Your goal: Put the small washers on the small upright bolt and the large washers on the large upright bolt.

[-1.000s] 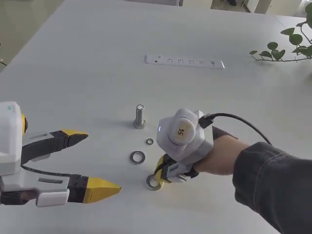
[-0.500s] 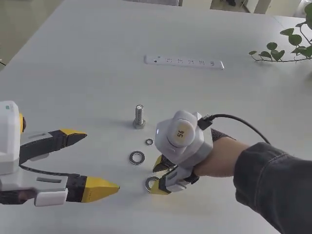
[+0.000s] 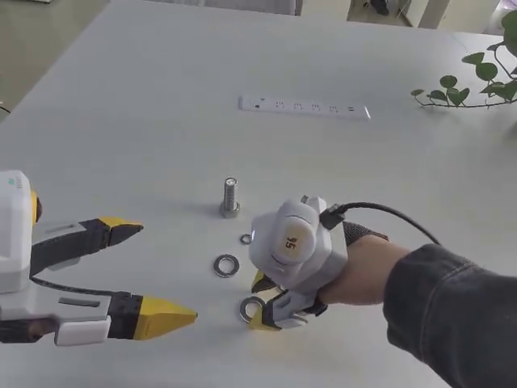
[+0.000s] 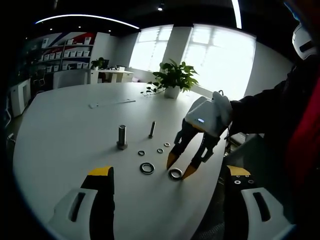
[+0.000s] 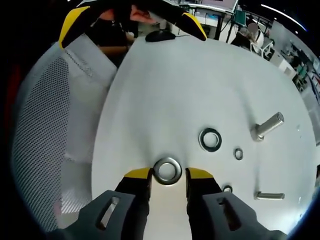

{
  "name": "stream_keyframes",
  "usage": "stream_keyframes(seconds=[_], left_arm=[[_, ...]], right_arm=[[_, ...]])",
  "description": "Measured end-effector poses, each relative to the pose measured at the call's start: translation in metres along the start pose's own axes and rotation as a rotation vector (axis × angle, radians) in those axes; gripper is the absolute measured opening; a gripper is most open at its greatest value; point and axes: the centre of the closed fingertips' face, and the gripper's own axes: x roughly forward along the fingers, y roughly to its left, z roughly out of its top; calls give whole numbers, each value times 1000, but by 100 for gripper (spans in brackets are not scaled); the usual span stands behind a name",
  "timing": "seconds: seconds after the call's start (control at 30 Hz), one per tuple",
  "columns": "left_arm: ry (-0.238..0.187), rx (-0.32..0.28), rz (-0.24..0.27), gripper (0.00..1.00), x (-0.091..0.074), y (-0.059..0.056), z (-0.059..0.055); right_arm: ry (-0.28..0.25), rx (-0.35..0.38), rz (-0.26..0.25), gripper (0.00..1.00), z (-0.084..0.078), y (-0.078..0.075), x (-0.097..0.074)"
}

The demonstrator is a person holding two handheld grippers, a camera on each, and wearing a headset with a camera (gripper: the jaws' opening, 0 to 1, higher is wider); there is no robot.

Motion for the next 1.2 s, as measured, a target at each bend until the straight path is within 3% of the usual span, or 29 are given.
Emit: stream_keyframes(seconds=[0.43,1.2], left_arm=[[-3,-1,3,91,-1,-1,0],[-12,-12,6,90,-1,0,-1]], right_arm=[[11,-25,-6,25,-2,0,-3],[9,11,-1,23,-2,-5,-6]])
